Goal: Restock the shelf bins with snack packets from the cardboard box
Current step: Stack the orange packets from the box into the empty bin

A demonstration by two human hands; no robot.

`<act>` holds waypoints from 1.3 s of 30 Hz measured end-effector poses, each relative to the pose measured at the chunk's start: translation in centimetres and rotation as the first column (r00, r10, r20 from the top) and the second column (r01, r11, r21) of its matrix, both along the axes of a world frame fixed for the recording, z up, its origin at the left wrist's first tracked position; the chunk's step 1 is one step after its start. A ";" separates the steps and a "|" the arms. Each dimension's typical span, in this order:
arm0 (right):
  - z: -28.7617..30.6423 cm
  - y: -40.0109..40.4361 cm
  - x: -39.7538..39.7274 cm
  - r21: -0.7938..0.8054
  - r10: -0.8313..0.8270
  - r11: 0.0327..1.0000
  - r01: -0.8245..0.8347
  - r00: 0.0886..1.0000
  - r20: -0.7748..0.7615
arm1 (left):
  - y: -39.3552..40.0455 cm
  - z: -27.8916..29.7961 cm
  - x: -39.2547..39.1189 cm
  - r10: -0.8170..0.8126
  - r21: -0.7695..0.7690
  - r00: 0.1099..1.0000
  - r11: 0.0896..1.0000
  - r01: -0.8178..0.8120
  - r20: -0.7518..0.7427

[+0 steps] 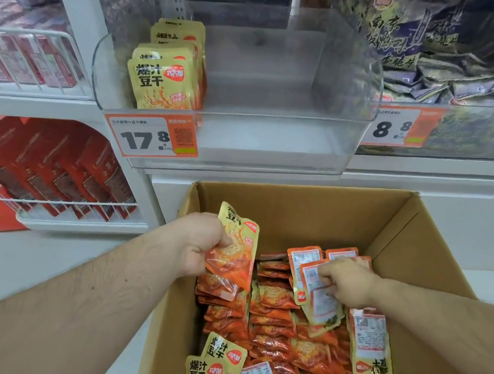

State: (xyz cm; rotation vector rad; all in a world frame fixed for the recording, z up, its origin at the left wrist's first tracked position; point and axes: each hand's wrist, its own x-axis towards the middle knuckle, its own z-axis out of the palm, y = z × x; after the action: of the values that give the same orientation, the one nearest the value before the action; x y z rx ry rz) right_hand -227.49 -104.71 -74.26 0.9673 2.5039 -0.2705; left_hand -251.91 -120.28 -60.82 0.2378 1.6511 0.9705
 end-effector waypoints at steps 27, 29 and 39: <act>19.3 -11.1 -8.2 0.168 0.114 0.981 0.096 0.414 -0.903 | -4.9 5.8 1.0 0.166 0.476 0.970 0.848 -0.232 0.177; 21.5 -10.0 -9.2 -0.230 -0.279 0.960 0.158 0.531 -0.800 | -5.0 6.5 0.9 0.117 0.526 0.986 0.835 -0.163 0.120; 26.8 -7.9 -12.0 -0.754 -0.602 0.652 -0.076 0.552 -0.577 | -4.5 10.0 -0.4 0.083 0.669 0.994 0.743 -0.015 -0.070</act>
State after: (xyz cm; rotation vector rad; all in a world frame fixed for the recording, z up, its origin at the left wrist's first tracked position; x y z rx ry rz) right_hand -239.48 -112.58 -47.50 1.0142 2.4359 -2.0801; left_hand -252.28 -124.76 -50.79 0.7397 1.3294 1.5997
